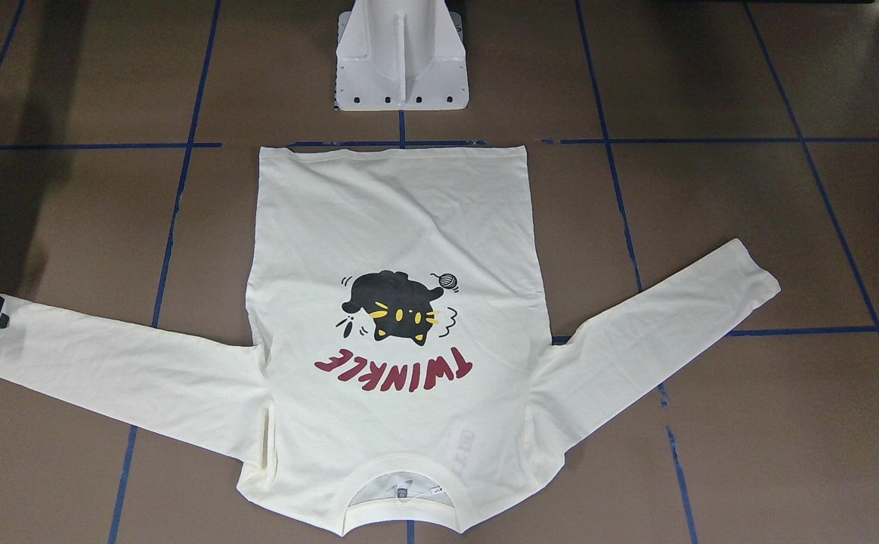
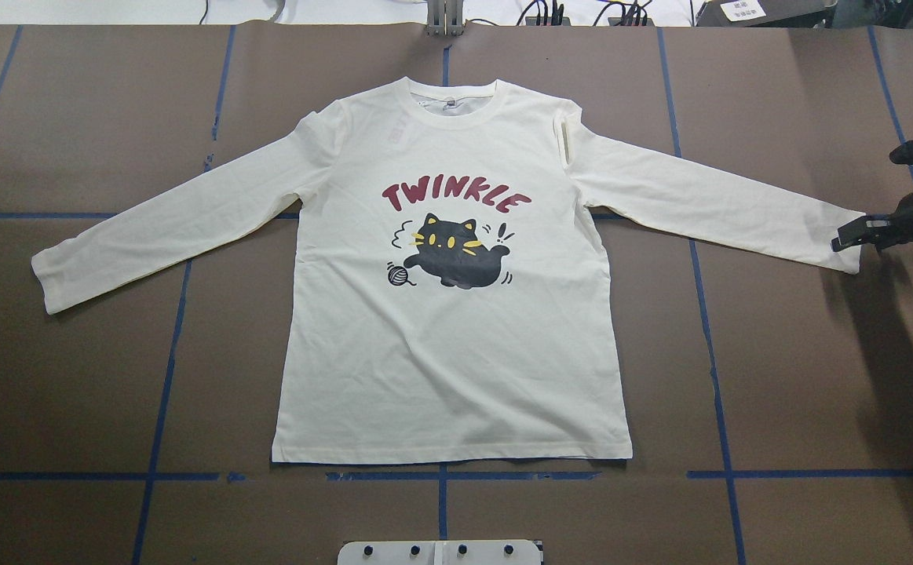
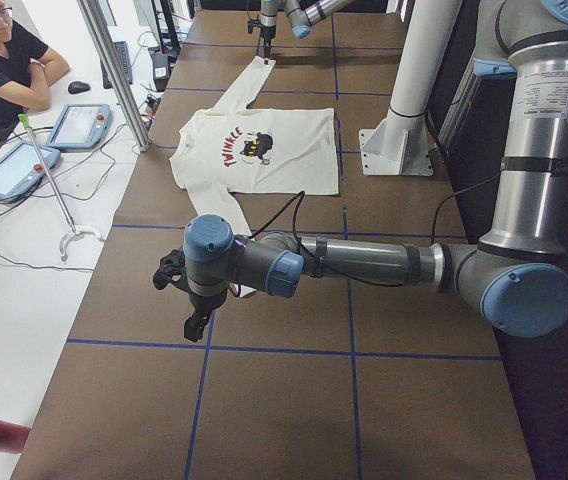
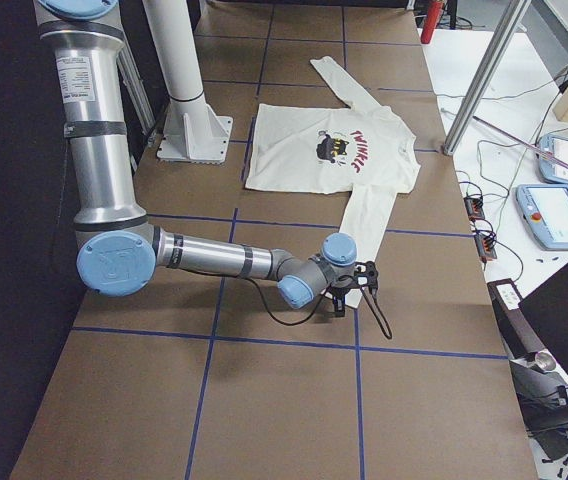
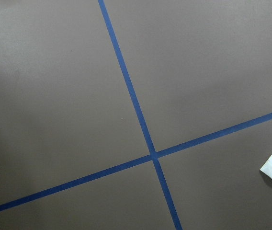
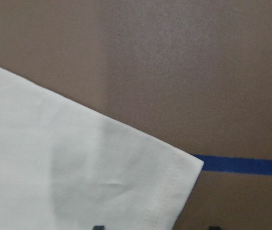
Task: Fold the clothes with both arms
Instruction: 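Grasp the sleeve cuff with the right gripper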
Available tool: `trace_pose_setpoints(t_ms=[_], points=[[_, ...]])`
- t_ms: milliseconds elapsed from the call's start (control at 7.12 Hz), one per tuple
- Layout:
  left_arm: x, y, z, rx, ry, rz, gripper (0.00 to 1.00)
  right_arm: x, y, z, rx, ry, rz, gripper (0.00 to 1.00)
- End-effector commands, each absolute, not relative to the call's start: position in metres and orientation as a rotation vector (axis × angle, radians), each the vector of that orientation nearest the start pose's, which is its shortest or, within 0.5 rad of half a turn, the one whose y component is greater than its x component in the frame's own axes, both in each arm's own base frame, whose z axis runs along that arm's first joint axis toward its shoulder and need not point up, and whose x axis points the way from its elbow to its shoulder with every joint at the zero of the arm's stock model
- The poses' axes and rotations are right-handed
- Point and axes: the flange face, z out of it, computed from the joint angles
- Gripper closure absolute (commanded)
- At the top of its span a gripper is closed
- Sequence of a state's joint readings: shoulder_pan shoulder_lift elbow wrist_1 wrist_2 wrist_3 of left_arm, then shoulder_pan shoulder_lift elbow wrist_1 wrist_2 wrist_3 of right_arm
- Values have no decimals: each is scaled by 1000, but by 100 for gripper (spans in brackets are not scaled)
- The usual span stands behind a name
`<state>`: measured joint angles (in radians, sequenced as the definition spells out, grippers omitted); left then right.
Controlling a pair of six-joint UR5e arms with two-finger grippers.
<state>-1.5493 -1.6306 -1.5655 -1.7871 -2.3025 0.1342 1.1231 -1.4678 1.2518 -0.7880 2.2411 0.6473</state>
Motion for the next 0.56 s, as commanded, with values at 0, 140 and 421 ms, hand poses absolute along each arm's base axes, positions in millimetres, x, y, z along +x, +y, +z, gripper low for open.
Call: trace_pose_setpoints(t_ms=[0,140,421], points=[[-55,-534,611,299,713,247,0,-179,-533,675,115,-847,-6,93],[-55,-534,611,299,713,247,0,-177,-534,675,116,-846,-4,98],[-55,-534,610,301,713,248,0,-177,-536,670,118,-857,-6,100]])
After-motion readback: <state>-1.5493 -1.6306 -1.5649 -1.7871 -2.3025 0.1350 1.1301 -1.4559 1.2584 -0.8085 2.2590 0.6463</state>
